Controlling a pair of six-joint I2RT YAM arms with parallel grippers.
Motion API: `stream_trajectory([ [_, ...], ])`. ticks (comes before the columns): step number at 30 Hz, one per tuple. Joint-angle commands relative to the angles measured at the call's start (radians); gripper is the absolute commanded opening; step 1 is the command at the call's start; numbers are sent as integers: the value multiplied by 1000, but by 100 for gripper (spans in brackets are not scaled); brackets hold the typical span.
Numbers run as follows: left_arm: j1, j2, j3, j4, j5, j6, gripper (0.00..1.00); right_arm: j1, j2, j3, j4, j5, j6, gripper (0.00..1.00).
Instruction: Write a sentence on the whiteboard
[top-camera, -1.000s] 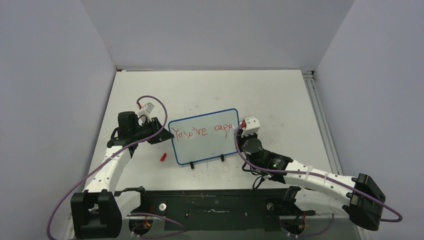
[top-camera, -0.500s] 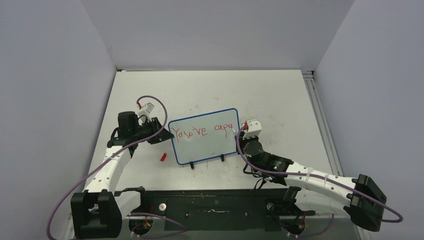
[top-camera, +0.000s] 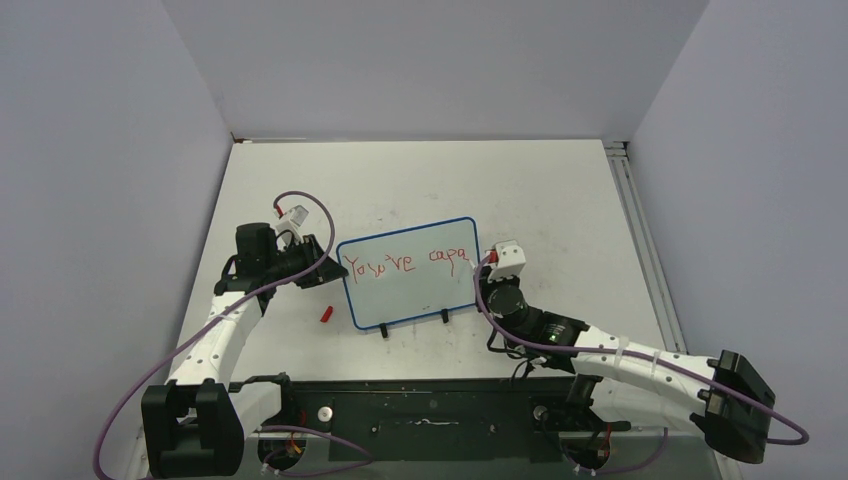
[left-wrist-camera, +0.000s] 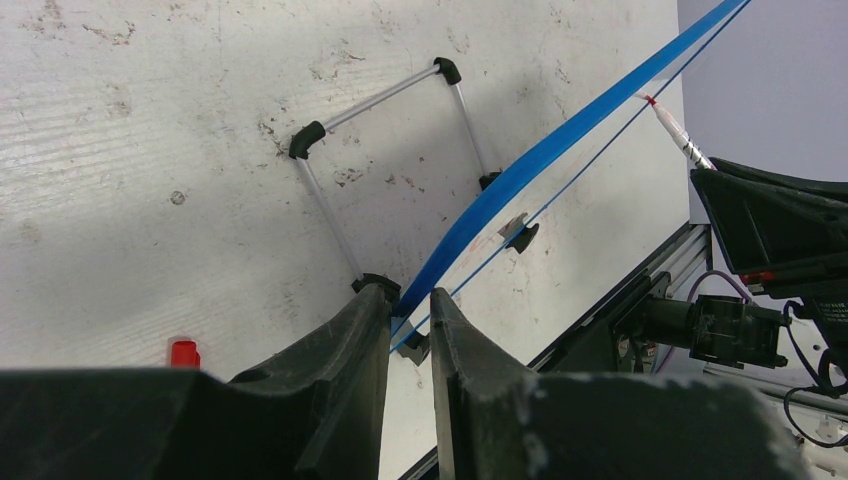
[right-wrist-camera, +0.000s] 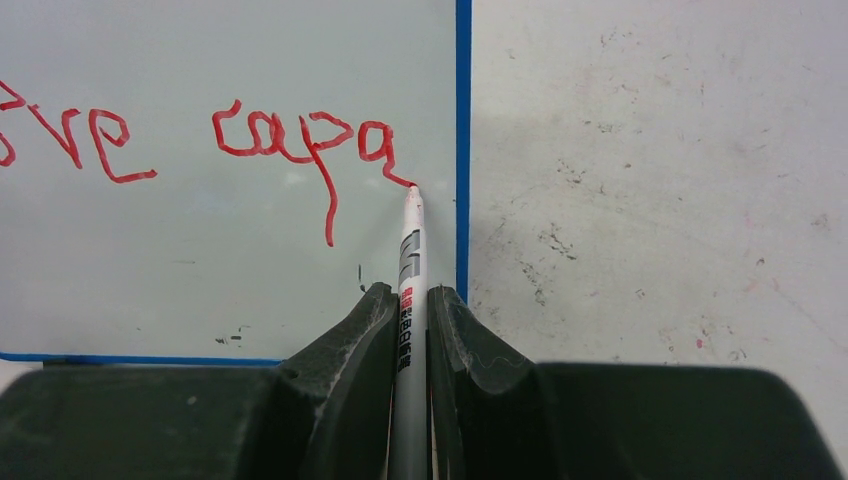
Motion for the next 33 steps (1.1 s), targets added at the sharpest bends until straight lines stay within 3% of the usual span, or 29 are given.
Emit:
stream_trajectory([
  [1,-5,-8,43,9,-5,19,20,4,-31,18,-11,47,-5,5],
  [33,-5,-9,46,3,-18,19,20,-1,-84,113,-52,15,-100,5],
])
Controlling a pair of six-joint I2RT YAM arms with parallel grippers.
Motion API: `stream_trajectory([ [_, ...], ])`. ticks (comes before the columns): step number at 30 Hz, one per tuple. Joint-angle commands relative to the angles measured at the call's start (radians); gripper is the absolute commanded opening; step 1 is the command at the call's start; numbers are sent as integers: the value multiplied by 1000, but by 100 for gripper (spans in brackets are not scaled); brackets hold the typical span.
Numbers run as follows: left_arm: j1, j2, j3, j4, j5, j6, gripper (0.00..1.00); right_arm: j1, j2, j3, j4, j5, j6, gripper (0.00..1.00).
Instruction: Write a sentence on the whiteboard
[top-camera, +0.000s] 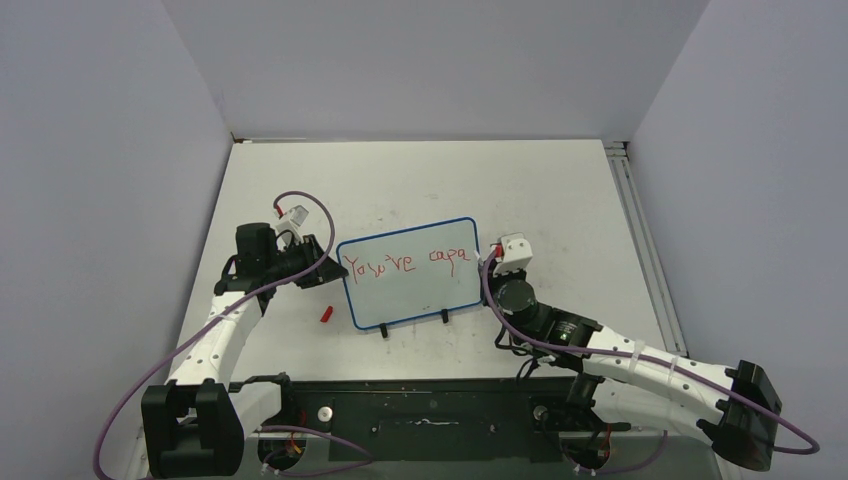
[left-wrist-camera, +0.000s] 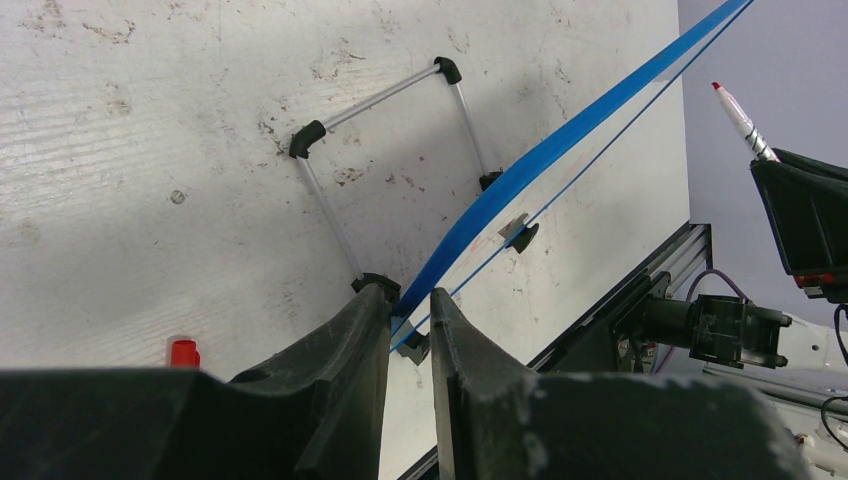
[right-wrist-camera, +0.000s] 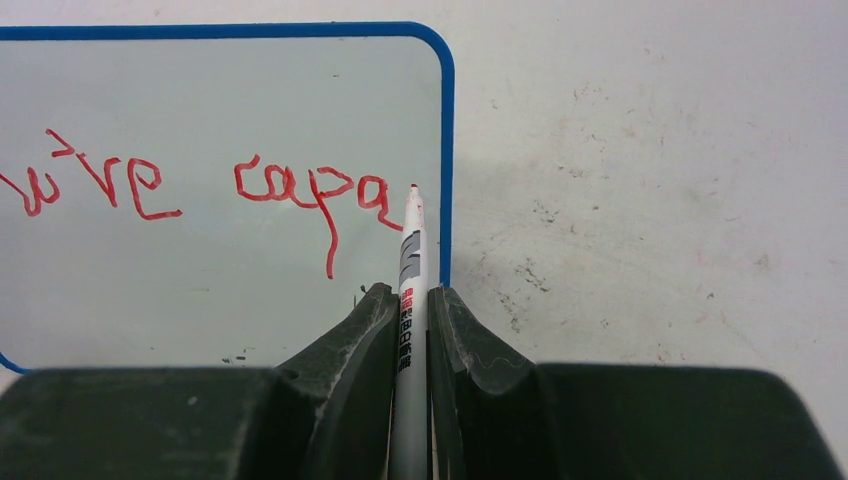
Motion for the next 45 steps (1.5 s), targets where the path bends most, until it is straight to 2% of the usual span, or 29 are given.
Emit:
stream_trajectory([
  [1,-5,-8,45,5,-17,20,20,-2,-12,54,18,-10,-34,5],
  [15,-5,-3,47,3,-21,23,20,-83,-24,52,25,-100,-77,5],
  [28,-4,-7,46,-1,-24,25,19,-239,-84,21,39,-265,-87,5],
  [45,-22,-4,47,-3,-24,26,19,-218,-49,2,98,-304,-96,5],
])
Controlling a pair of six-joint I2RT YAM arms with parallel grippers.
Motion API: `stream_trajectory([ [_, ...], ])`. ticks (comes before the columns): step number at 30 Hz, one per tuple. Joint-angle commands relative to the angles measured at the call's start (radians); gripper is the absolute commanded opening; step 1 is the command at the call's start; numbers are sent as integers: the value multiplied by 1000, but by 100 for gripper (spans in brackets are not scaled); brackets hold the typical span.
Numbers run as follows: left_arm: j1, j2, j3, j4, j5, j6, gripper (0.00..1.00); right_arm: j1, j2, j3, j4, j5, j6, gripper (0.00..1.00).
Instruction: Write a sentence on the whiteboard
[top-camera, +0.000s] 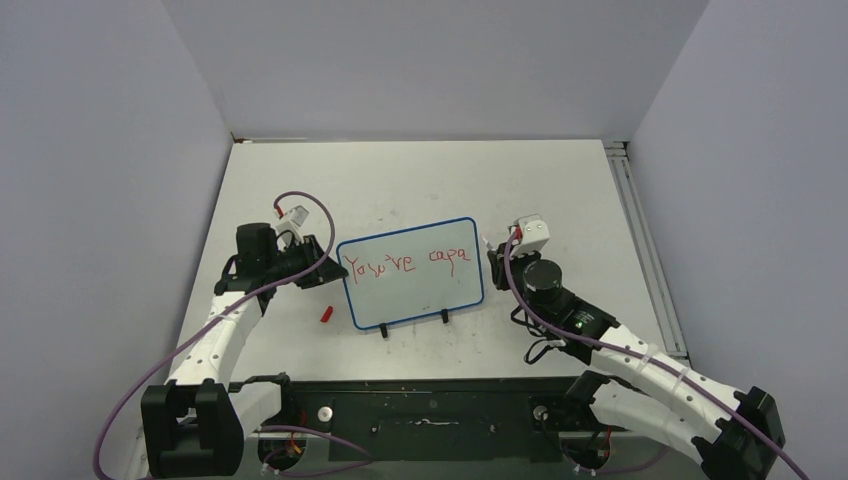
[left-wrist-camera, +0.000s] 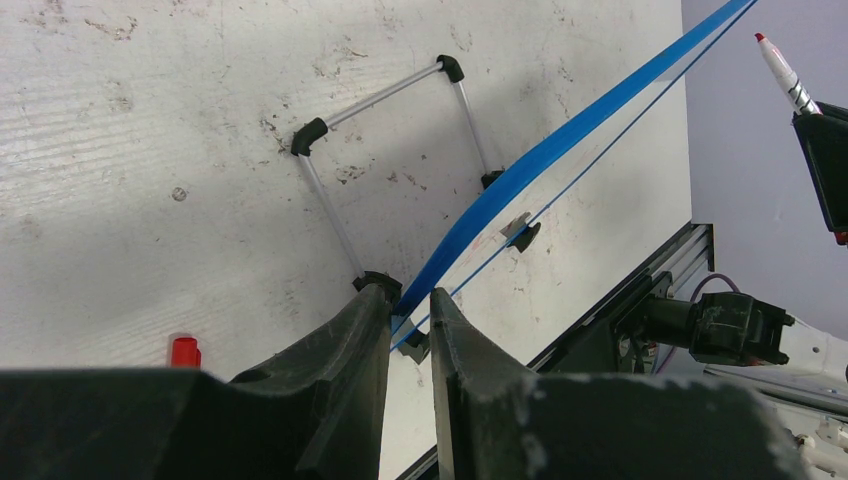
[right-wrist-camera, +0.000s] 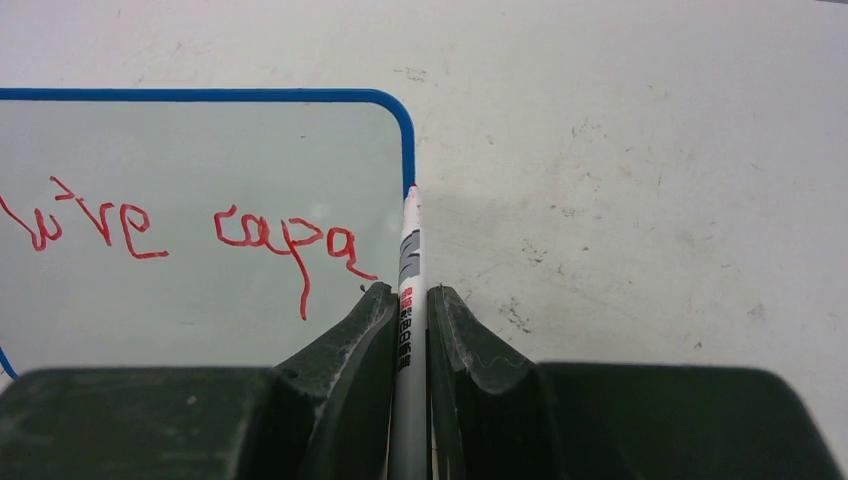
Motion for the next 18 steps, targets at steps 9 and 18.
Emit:
stream_trajectory([
  [9,-28,0,45,4,-22,25,19,78,-2,-20,94,28,-8,5],
  [18,-27,4,47,2,-22,26,19,115,50,-19,115,66,-18,5],
])
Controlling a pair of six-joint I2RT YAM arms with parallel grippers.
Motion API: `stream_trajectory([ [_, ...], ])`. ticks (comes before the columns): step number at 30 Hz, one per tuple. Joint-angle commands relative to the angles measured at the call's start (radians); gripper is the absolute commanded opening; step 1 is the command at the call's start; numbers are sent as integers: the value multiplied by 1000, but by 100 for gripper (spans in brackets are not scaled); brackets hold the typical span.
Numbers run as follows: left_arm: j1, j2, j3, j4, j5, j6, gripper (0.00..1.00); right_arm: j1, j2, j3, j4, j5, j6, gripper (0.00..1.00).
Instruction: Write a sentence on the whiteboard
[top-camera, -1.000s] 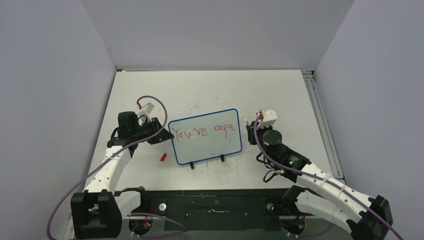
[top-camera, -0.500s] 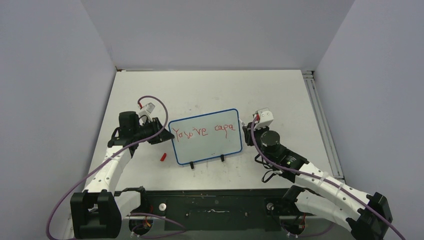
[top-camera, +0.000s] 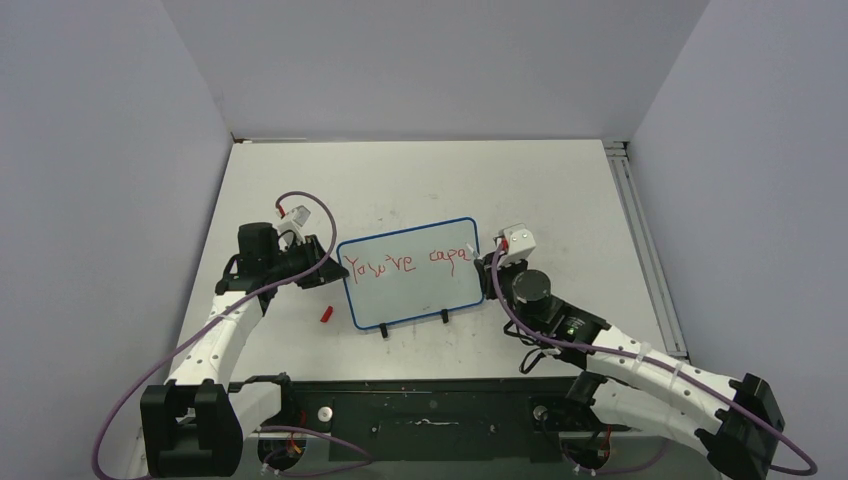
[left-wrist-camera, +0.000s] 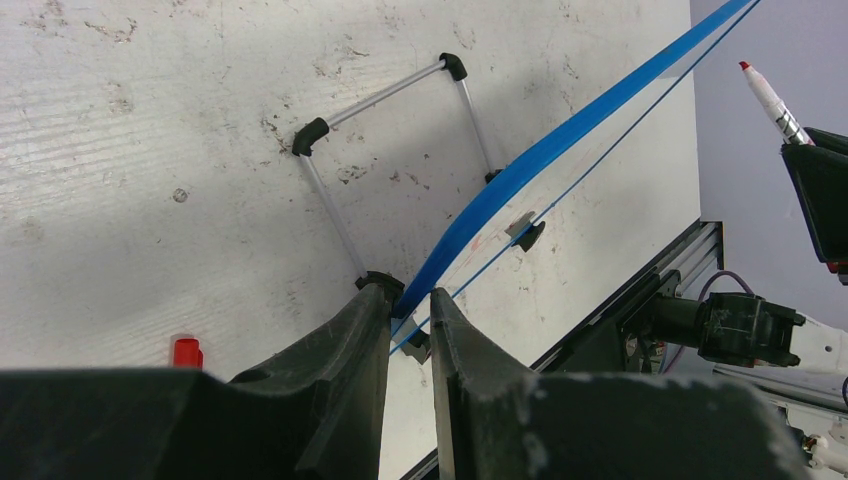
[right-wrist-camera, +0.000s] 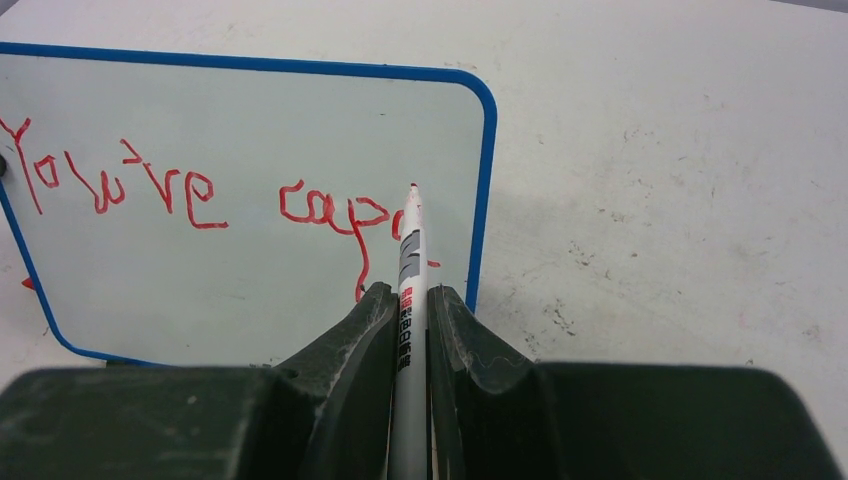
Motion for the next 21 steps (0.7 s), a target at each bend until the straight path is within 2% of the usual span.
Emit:
stream_trajectory([
  [1,-9,4,44,6,-3,18,19,4,35,4,69,36,-15,5],
  [15,-8,6,43,6,-2,20,20,5,99,-10,146,69,-33,5],
  [21,-8,4,43,6,-2,20,20,5,100,-24,127,78,-20,5],
])
